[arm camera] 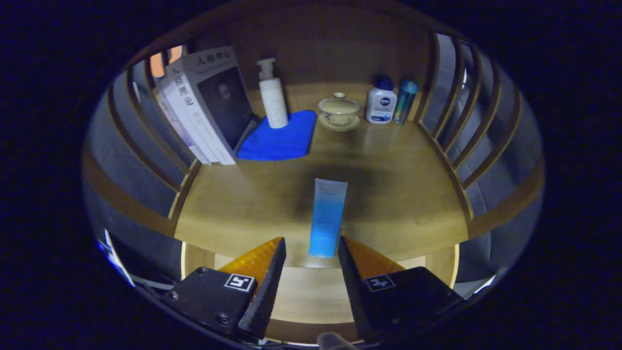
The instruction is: Pull open the drawer, take out the items inside it, and place them on the countertop above the cabinet.
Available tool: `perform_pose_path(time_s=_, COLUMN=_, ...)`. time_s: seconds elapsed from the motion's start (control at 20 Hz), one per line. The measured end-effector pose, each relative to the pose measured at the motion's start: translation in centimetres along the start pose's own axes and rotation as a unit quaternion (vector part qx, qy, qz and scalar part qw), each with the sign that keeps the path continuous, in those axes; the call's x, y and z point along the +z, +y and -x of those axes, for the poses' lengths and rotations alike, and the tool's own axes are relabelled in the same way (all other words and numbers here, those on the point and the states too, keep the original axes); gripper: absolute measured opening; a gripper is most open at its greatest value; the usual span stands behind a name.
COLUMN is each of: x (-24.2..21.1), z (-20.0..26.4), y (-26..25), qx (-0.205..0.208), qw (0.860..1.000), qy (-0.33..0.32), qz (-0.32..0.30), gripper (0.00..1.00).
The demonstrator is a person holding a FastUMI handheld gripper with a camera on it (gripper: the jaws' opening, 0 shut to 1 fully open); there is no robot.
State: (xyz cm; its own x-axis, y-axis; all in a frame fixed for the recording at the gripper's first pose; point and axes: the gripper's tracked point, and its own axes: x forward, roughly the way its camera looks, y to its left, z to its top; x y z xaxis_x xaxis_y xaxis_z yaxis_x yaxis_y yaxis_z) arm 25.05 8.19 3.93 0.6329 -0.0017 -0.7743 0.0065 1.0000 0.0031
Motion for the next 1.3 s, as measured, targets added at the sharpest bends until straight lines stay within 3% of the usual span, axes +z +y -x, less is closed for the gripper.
perform_pose_path(time_s=0.35, x=-4.3, z=4.7, y=1.2, qx=0.021, qw=0.997, qy=-0.077, qz=0.02, gripper=0.69)
perform_pose_path(time_s=0.5, x=-6.1, z=7.6, y=1.2, qx=0.014, qw=0.989, qy=-0.141, qz=0.043, gripper=0.78)
perform_pose_path(time_s=0.85, x=-9.4, z=15.6, y=2.0, qx=0.02, qw=0.951, qy=-0.305, qz=0.052, gripper=0.78)
perform_pose_path(time_s=1.0, x=-11.4, z=18.5, y=1.2, qx=0.011, qw=0.933, qy=-0.356, qz=0.046, gripper=1.0)
perform_pose_path(time_s=1.3, x=-16.5, z=19.6, y=0.2, qx=0.012, qw=0.914, qy=-0.404, qz=0.035, gripper=1.0)
